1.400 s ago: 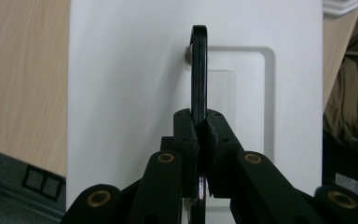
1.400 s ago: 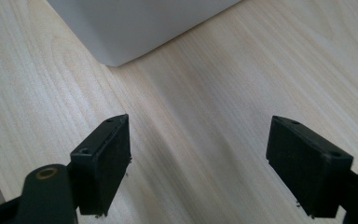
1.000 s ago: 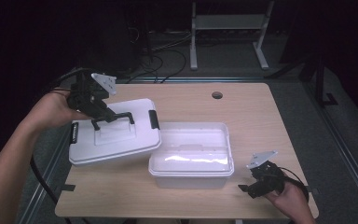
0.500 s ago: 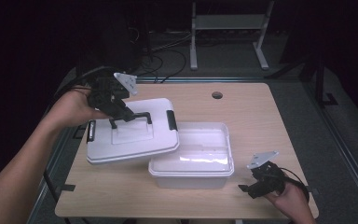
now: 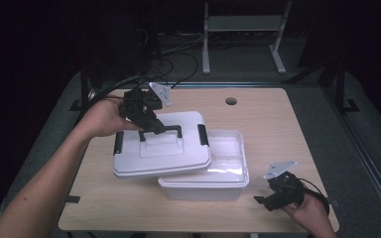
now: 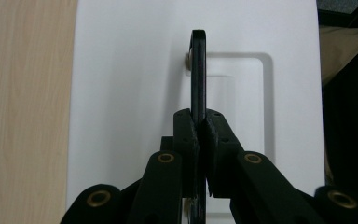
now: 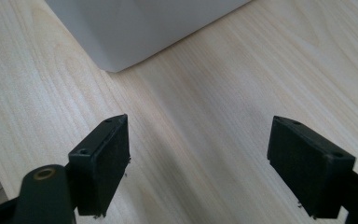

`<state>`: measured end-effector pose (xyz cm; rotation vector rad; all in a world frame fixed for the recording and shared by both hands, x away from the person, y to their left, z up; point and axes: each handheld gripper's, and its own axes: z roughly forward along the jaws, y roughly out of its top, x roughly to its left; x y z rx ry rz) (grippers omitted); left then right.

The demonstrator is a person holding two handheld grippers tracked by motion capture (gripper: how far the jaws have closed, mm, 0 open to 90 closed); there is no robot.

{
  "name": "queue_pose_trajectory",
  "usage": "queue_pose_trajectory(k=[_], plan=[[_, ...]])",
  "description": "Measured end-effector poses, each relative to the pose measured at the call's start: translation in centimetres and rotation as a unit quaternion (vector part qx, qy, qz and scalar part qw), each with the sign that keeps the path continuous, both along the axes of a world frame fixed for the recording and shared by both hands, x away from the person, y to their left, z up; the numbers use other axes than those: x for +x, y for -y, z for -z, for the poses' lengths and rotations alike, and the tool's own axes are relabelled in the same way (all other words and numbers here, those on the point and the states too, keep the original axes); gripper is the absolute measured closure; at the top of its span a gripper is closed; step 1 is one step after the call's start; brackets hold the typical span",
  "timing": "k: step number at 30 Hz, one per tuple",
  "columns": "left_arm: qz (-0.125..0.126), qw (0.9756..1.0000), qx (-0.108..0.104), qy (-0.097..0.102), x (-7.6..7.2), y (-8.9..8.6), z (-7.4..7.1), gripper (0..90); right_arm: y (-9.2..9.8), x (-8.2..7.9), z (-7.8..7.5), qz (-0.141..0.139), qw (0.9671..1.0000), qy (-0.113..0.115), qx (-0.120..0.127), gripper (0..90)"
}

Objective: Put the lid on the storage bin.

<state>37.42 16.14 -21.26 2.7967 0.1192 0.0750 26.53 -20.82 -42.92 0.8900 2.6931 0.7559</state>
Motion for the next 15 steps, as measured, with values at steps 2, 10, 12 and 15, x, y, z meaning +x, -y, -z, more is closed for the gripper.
queue_pose_trajectory(k=[2, 10, 12, 15], plan=[[0.003, 1.0000, -0.003, -0.003, 0.0, 0.5, 0.1, 84.2, 0.0, 0.0, 0.0, 0.000, 1.0000, 0.000, 0.001, 20.3], [0.014, 0.9998, -0.007, -0.007, -0.1, 2.2, 0.7, 84.2, 0.1, 0.0, -0.1, 0.000, 1.0000, 0.002, 0.000, 20.4], [0.019, 0.9997, -0.009, -0.009, -0.2, 3.0, 0.8, 84.2, 0.1, 0.0, -0.1, 0.000, 1.0000, 0.003, 0.001, 20.3], [0.024, 0.9996, -0.014, -0.009, -0.3, 3.8, 0.8, 84.2, 0.1, 0.0, -0.1, 0.001, 1.0000, 0.002, 0.003, 20.3]])
